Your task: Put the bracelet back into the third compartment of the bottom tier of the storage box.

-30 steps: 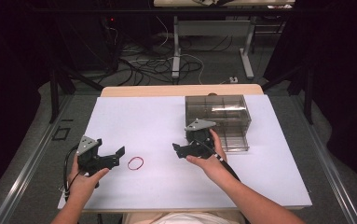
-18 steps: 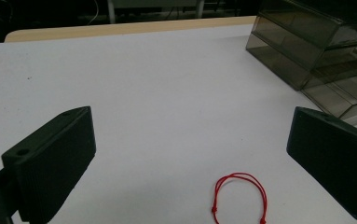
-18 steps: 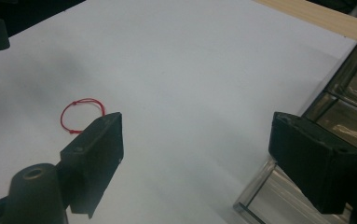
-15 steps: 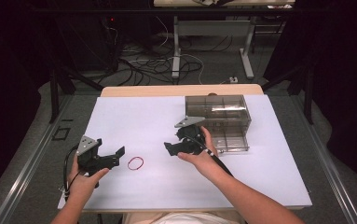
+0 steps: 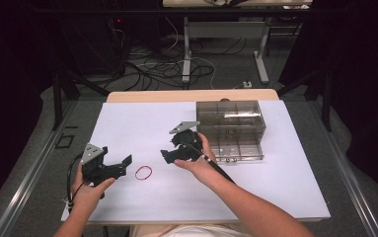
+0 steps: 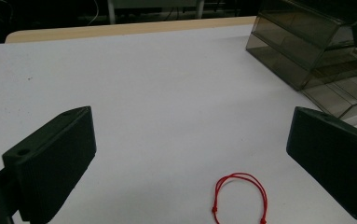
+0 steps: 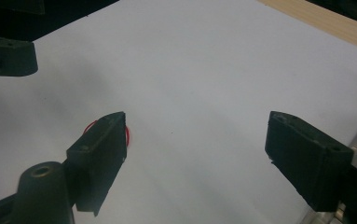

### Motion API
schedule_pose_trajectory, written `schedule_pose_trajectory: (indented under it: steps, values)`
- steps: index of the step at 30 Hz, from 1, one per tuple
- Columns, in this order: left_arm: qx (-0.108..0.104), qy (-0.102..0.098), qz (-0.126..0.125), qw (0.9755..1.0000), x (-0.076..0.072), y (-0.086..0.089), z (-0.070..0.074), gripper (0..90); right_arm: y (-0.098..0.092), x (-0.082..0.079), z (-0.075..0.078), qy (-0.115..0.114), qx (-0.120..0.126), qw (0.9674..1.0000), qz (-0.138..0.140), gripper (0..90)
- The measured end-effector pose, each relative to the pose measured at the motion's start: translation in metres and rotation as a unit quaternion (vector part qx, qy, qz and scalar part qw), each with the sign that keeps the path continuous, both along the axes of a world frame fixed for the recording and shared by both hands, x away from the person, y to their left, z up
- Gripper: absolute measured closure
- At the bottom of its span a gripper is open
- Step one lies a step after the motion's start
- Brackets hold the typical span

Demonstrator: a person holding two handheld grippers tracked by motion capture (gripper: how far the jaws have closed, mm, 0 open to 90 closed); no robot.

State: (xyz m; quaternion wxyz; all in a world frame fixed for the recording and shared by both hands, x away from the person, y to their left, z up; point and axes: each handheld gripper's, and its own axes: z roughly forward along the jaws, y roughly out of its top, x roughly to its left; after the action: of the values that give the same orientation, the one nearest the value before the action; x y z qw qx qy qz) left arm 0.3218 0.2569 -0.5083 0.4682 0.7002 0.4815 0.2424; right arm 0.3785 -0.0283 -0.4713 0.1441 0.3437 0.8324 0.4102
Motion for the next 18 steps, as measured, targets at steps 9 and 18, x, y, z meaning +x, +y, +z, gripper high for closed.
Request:
schedule_pose_trajectory:
  steps: [9, 18]
  values:
    - [0.001, -0.001, -0.002, 1.0000, 0.000, 0.001, 0.000, 1.3, 0.018, 0.004, -0.006, 0.010, -0.015, 0.9998, 0.013, 25.0]
    - [-0.001, -0.001, 0.000, 1.0000, 0.000, 0.001, 0.000, 1.5, 0.032, 0.008, -0.016, 0.020, -0.018, 0.9995, 0.015, 32.8]
